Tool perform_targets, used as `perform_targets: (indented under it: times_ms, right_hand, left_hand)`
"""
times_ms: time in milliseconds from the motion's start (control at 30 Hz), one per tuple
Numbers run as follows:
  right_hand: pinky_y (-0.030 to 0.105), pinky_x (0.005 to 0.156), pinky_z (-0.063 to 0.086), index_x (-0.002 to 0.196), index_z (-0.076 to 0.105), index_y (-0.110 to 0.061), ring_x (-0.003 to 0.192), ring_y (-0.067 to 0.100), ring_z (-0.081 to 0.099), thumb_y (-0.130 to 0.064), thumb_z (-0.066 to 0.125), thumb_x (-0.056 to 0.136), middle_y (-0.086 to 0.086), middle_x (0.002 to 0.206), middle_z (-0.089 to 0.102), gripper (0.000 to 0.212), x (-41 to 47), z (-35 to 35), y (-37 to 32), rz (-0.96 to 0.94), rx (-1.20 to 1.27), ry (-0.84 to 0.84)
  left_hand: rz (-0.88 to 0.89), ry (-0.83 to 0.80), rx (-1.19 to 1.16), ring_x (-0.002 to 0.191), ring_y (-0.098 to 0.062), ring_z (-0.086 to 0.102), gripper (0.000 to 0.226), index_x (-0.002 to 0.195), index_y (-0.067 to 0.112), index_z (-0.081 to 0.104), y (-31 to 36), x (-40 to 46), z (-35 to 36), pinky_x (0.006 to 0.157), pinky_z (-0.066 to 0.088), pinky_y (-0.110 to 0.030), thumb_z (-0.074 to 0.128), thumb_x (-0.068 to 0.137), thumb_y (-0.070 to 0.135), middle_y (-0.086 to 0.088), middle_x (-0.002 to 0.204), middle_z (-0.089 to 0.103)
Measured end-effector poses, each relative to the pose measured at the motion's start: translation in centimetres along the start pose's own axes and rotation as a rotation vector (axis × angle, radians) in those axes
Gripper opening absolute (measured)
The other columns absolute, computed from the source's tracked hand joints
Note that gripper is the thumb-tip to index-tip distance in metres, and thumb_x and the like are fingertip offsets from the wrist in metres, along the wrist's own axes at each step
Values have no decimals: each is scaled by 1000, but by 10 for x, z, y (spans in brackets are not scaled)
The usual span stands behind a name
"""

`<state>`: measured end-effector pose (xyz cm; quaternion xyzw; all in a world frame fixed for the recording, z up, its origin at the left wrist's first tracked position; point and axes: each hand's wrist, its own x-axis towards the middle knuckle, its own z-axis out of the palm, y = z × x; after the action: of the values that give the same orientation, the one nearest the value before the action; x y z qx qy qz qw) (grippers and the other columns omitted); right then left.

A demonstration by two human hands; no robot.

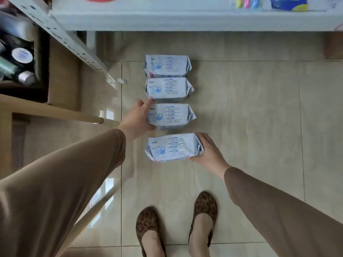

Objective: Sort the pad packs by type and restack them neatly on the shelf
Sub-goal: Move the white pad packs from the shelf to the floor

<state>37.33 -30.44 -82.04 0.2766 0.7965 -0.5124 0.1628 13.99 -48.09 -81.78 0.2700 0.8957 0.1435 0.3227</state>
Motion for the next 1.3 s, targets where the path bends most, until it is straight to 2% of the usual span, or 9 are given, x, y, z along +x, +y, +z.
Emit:
perform_targets:
  times_ms: [100,267,433,600,733,900,1000,1067,1300]
  right_hand:
    - [24,90,45,124,52,-34,114,10,54,-19,83,67,-12,123,48,66,26,17,18,-41,0,27]
    - [23,93,44,131,52,-23,116,10,54,-14,85,71,-9,127,45,69,56,30,34,-42,1,70]
    - [35,96,49,133,51,-22,118,16,55,-12,84,72,-2,128,48,70,74,29,35,9,37,107]
    - [37,96,50,127,53,-23,114,15,55,-14,84,71,-3,124,48,65,86,34,29,32,66,140]
    - [43,96,48,130,52,-19,117,24,51,-12,83,71,4,128,49,67,88,44,24,50,11,177]
    - [36,100,39,142,36,-17,123,31,42,-12,79,75,8,139,42,80,66,36,12,209,-108,211]
    - [34,97,36,145,31,-20,125,32,38,-15,73,80,8,142,37,78,37,12,-12,243,-155,191]
    - [36,98,37,144,32,-21,126,31,38,-15,67,83,6,143,36,71,11,-11,-35,228,-187,189]
    - [37,98,41,139,44,-19,125,30,42,-17,65,87,4,143,38,56,-89,-120,-160,94,-367,153]
  left_hand:
    - [-9,17,-3,103,-26,58,96,144,26,32,-15,24,22,80,46,-30,87,66,29,-2,122,42]
    - [-2,75,-46,106,-23,58,91,139,32,29,-27,43,36,76,46,-26,85,67,28,2,127,43]
    - [11,114,-123,103,-20,58,86,138,34,28,-27,46,31,79,53,-34,80,70,25,-1,130,46]
    - [32,90,-159,91,-21,57,74,137,37,26,-29,37,22,73,47,-31,69,77,25,-1,130,49]
    - [-2,110,-191,97,-15,56,73,139,41,23,-29,25,20,71,47,-28,66,81,28,1,134,48]
    - [-40,130,-94,122,-23,51,70,145,28,25,-23,-9,15,90,43,-30,65,87,30,-1,144,42]
    - [-83,81,-42,132,-26,43,66,148,15,30,-8,-42,0,106,38,-35,60,91,29,-5,149,37]
    - [-89,45,7,133,-28,42,65,148,10,32,10,-68,-15,110,36,-37,61,91,27,-8,148,38]
    - [-11,8,131,123,-26,45,53,138,15,47,112,-149,-126,101,40,-37,62,88,27,-5,136,50]
